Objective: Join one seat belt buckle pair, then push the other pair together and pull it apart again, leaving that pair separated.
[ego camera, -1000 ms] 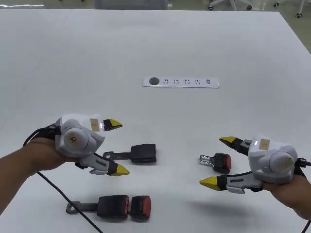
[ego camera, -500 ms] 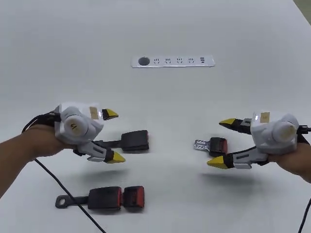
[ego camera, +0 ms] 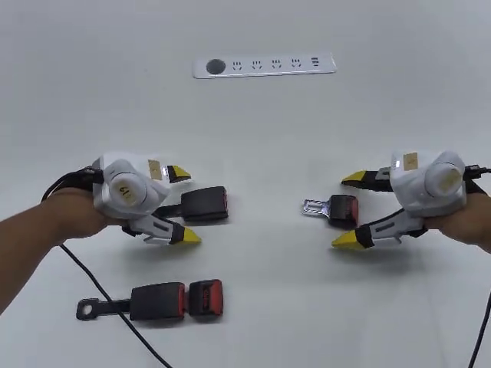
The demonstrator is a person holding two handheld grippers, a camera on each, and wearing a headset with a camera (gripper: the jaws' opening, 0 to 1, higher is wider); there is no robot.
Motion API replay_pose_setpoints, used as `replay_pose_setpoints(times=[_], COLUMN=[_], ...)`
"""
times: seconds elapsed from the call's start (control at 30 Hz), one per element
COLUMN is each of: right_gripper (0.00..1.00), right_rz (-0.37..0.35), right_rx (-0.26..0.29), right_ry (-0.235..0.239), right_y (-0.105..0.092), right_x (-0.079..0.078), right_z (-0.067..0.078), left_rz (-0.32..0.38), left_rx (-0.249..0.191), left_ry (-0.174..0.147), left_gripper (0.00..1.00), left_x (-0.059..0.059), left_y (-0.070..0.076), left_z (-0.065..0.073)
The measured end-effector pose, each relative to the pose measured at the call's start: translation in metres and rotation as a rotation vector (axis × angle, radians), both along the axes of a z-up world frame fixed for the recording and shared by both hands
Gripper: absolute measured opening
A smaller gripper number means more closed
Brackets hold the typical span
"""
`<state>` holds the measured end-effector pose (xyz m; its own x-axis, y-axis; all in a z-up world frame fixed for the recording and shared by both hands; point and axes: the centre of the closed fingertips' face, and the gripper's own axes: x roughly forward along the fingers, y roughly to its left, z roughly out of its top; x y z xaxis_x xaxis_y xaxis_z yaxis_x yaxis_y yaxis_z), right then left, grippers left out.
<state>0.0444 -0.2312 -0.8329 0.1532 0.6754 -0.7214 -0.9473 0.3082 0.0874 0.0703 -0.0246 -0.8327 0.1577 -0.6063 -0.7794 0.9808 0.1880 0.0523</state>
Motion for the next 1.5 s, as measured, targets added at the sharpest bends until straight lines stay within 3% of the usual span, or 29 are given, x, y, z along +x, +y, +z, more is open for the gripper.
replay_pose_setpoints(times=[0.2,0.33,0.63,1.0,1.13,1.17,1.2,1.5], right_gripper=[0.63,0.56,0.38,0.37,0.36,0.36,0.36,0.37], right_rz=[-0.002,0.004,0.068,0.078,0.080,0.080,0.080,0.063], right_rx=[0.002,0.009,-0.038,0.011,0.037,0.043,0.045,0.087], right_ry=[-0.002,-0.005,-0.061,-0.070,-0.076,-0.077,-0.077,-0.085], right_y=[-0.003,-0.002,-0.007,-0.010,-0.010,-0.010,-0.010,-0.008], right_x=[0.004,0.007,0.006,0.007,0.007,0.007,0.007,0.008], right_z=[0.001,0.003,0.003,0.003,0.002,0.002,0.002,0.002], left_rz=[0.000,-0.009,-0.038,-0.075,-0.089,-0.086,-0.092,-0.101], left_rx=[-0.012,-0.010,-0.005,-0.001,0.007,0.007,0.004,0.001], left_ry=[0.015,0.063,0.069,0.069,0.062,0.072,0.062,0.071], left_gripper=[0.65,0.60,0.57,0.53,0.38,0.35,0.35,0.35], left_x=[0.004,-0.001,-0.001,-0.003,-0.002,-0.003,-0.002,-0.007], left_y=[-0.001,-0.004,-0.009,-0.010,-0.011,-0.011,-0.012,-0.010], left_z=[-0.001,-0.001,0.000,0.001,0.003,0.003,0.003,0.005])
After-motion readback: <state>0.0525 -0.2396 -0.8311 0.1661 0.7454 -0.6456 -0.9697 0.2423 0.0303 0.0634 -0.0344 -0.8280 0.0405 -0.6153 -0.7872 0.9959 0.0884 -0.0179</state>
